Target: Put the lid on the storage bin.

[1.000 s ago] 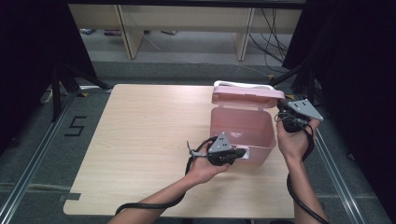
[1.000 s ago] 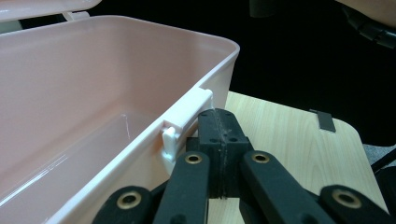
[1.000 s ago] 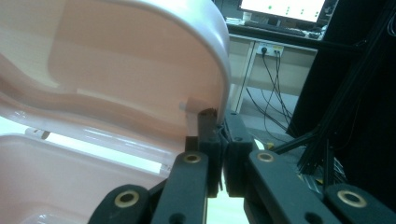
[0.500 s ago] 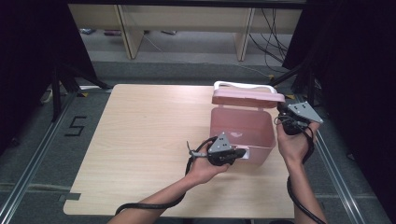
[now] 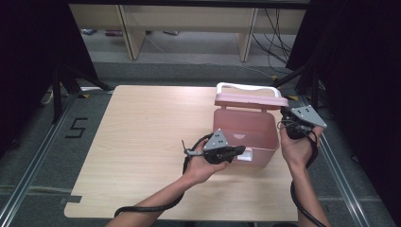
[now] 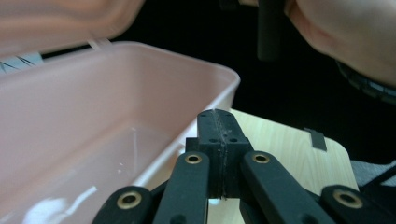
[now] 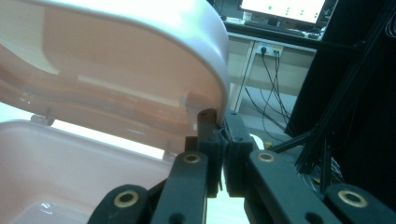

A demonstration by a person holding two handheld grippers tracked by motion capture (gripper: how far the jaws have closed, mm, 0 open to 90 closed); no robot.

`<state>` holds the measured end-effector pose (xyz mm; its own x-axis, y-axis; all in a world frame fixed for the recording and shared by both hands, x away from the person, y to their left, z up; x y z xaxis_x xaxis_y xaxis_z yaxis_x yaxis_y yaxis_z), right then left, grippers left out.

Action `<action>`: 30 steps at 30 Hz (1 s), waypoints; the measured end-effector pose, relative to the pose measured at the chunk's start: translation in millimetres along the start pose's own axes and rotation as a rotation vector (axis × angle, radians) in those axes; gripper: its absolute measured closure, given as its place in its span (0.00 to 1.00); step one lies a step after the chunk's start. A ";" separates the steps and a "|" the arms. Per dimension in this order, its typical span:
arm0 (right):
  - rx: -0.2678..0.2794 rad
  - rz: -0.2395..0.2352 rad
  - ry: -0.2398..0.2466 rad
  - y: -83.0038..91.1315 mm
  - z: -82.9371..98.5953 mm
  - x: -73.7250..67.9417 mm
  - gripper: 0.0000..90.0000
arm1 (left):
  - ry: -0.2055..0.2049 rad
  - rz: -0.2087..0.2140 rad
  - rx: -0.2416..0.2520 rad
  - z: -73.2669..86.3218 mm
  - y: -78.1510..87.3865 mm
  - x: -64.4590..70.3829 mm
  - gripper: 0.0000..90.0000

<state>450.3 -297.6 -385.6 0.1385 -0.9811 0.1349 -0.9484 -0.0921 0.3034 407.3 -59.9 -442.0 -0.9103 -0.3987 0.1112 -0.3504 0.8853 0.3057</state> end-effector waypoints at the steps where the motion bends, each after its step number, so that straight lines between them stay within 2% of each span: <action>1: -0.002 0.008 -0.015 1.1 0.6 -1.3 0.98 | 0.003 -0.010 0.007 -2.7 3.0 -2.6 1.00; 3: 0.008 0.008 0.011 0.7 0.9 0.1 0.98 | 0.007 -0.027 0.015 -7.5 9.2 -8.3 1.00; 5: 0.002 0.010 -0.005 1.8 2.0 -1.5 0.98 | 0.024 -0.040 0.028 -11.6 14.2 -13.7 1.00; 8: 0.010 0.011 0.016 2.0 2.5 -0.3 0.98 | 0.036 -0.065 0.040 -16.9 20.7 -22.0 1.00; 10: 0.005 0.013 0.011 2.9 3.4 -1.0 0.98 | 0.045 -0.076 0.051 -20.1 24.3 -26.6 1.00; 11: -0.001 0.012 -0.015 3.6 4.4 -3.0 0.98 | 0.043 -0.077 0.056 -21.6 25.8 -29.0 1.00; 12: 0.007 0.012 0.011 3.4 4.5 -1.1 0.98 | 0.051 -0.082 0.063 -23.3 27.8 -31.2 1.00; 14: -0.004 0.008 -0.013 4.8 6.3 -2.6 0.98 | 0.062 -0.087 0.071 -25.2 30.0 -34.2 1.00; 16: 0.002 0.006 0.014 5.1 6.9 -1.2 0.98 | 0.067 -0.095 0.075 -26.6 31.6 -36.7 1.00; 19: 0.002 0.005 0.019 6.4 8.6 -1.7 0.98 | 0.079 -0.104 0.083 -28.3 33.9 -40.4 1.00; 20: -0.008 0.003 -0.012 7.2 9.9 -3.9 0.98 | 0.079 -0.106 0.085 -28.7 34.4 -41.1 1.00; 21: -0.005 -0.001 0.009 7.3 10.1 -2.3 0.97 | 0.082 -0.109 0.087 -29.2 35.0 -42.2 1.00; 22: -0.016 0.000 -0.020 9.1 11.7 -3.9 0.97 | 0.080 -0.111 0.090 -29.7 35.5 -43.0 1.00; 26: -0.009 -0.001 0.002 10.7 14.7 -3.5 0.97 | 0.078 -0.118 0.095 -31.0 37.2 -44.5 1.00; 27: -0.012 -0.003 -0.008 11.5 15.7 -4.5 0.97 | 0.078 -0.118 0.097 -31.2 37.4 -44.6 1.00; 28: -0.006 -0.004 0.012 11.5 16.2 -3.0 0.97 | 0.079 -0.120 0.100 -31.4 37.7 -44.7 1.00; 29: -0.021 -0.002 -0.026 13.0 17.8 -5.3 0.97 | 0.078 -0.121 0.100 -31.4 37.9 -44.9 1.00; 30: -0.015 -0.007 -0.007 12.4 18.1 -4.1 0.97 | 0.079 -0.122 0.101 -31.3 38.0 -45.1 1.00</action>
<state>432.8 -297.8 -399.4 0.1433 -0.9816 0.1258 -0.9430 -0.0968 0.3183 442.0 -15.8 -405.7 -0.8410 -0.5185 0.1544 -0.4809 0.8472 0.2256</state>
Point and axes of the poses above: each handheld gripper's, and its own axes: y roughly backward along the jaws, z roughly out of its underside, x roughly to its right, the point moved 3 cm from there along -y, roughly forward along the jaws, and after that the axes turned 4 degrees about -x, right-handed, at the moved point
